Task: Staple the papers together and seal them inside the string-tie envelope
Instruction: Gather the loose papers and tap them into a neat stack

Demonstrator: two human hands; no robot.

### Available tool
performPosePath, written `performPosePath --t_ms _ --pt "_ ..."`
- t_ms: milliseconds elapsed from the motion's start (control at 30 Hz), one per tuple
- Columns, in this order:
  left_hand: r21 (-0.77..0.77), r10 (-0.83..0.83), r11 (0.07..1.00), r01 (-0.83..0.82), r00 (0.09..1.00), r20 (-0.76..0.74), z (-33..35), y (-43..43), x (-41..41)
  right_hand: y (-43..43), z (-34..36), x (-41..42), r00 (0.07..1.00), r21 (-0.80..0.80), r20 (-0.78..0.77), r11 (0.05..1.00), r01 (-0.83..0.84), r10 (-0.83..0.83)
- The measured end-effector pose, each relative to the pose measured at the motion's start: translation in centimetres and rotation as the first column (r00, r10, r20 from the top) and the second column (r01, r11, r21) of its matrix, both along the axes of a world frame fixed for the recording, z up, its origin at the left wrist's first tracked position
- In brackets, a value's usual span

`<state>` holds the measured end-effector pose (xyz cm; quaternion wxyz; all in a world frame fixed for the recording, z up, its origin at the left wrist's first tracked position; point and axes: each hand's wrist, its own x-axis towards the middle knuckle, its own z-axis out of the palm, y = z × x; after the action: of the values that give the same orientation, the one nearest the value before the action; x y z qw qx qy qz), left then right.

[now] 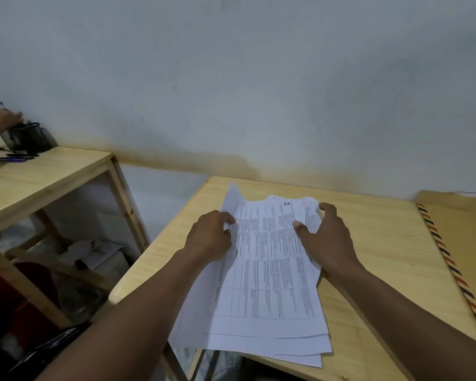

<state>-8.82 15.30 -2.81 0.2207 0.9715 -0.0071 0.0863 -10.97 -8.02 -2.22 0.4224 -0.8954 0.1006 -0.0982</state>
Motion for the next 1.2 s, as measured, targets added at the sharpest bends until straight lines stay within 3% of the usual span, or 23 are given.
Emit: performPosePath --t_ms 133,267,433,633,733,867,900,1000,1133,1200 --pt "-0.018 0.080 0.997 -0.080 0.997 -0.009 -0.4 -0.9 -0.2 -0.2 1.1 -0.5 0.989 0.230 -0.030 0.962 0.145 -0.142" --pt "-0.096 0.147 0.984 -0.147 0.989 -0.006 -0.5 -1.8 -0.6 -0.9 1.6 -1.1 0.984 0.319 -0.085 0.932 0.173 -0.154" --pt "-0.266 0.172 0.950 -0.165 0.985 0.002 -0.6 -3.0 -1.1 -1.3 1.8 -1.9 0.999 0.335 -0.040 0.942 0.018 -0.005" --pt "-0.461 0.095 0.885 -0.060 0.994 0.051 0.1 -3.8 -1.3 -2.5 2.9 -1.6 0.986 0.309 0.014 0.937 -0.164 0.168" --pt "-0.599 0.069 0.801 0.007 0.992 0.105 1.9 -4.5 -1.1 -3.7 5.2 -1.6 0.952 0.235 0.179 0.929 -0.285 0.247" --pt "-0.860 -0.127 0.498 0.115 0.990 0.059 5.8 -5.7 -0.4 -6.6 10.0 -1.6 0.887 0.032 0.329 0.935 -0.354 0.324" --pt "-0.873 -0.203 0.465 0.149 0.977 0.059 6.8 -6.1 -0.1 -7.4 11.2 -1.7 0.880 -0.008 0.335 0.934 -0.356 0.338" --pt "-0.837 -0.300 0.457 0.301 0.938 0.174 9.6 -7.6 0.6 -9.8 13.9 -2.2 0.876 -0.017 0.344 0.935 -0.355 0.339" --pt "-0.557 -0.301 0.636 0.534 0.836 0.458 13.0 -10.1 1.0 -12.7 15.6 -2.8 0.876 0.049 0.354 0.928 -0.368 0.329" --pt "-0.464 -0.316 0.674 0.575 0.792 0.522 14.1 -11.5 0.9 -13.7 16.1 -3.2 0.870 0.040 0.381 0.935 -0.353 0.312"
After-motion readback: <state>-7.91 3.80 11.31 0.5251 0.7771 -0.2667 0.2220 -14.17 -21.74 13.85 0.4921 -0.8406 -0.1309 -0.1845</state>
